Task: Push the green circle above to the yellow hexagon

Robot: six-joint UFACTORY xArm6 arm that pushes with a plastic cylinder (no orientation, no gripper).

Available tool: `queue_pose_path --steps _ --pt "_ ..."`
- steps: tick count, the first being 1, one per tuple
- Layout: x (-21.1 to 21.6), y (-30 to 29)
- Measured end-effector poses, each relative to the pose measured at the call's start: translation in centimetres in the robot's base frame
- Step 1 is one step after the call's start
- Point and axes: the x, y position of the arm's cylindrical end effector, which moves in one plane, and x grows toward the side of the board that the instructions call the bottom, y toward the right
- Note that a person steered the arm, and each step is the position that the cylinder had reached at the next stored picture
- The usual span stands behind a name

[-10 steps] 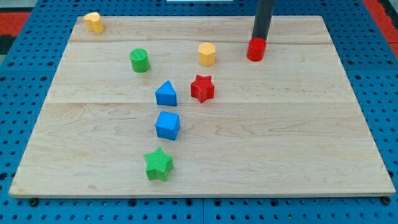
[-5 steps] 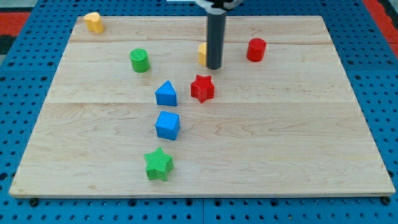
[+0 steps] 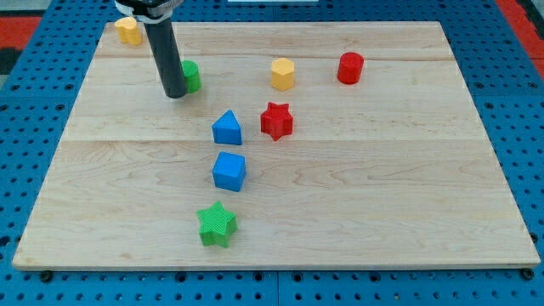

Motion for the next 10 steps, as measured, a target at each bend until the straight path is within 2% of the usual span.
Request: queue_pose_path --steps 2,5,6,8,10 --pt "-4.6 3.9" --pt "-7.6 2.6" --pt "-9.4 8.3" --pt "-12.2 1.8" --pt "-12.4 14.7"
